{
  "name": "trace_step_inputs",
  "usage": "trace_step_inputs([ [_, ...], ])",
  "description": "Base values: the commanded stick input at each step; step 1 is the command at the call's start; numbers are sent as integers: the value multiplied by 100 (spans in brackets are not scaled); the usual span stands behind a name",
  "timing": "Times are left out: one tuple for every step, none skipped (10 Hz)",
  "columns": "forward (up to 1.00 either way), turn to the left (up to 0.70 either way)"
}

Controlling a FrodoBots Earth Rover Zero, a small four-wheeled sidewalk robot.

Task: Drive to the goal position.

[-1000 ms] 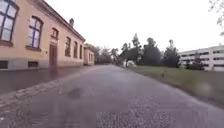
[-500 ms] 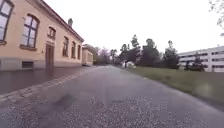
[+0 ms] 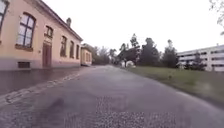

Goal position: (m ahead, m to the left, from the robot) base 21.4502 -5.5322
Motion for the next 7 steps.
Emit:
trace_step_inputs([
  [100,0],
  [100,0],
  [100,0],
  [100,0],
  [100,0],
  [100,0],
  [100,0],
])
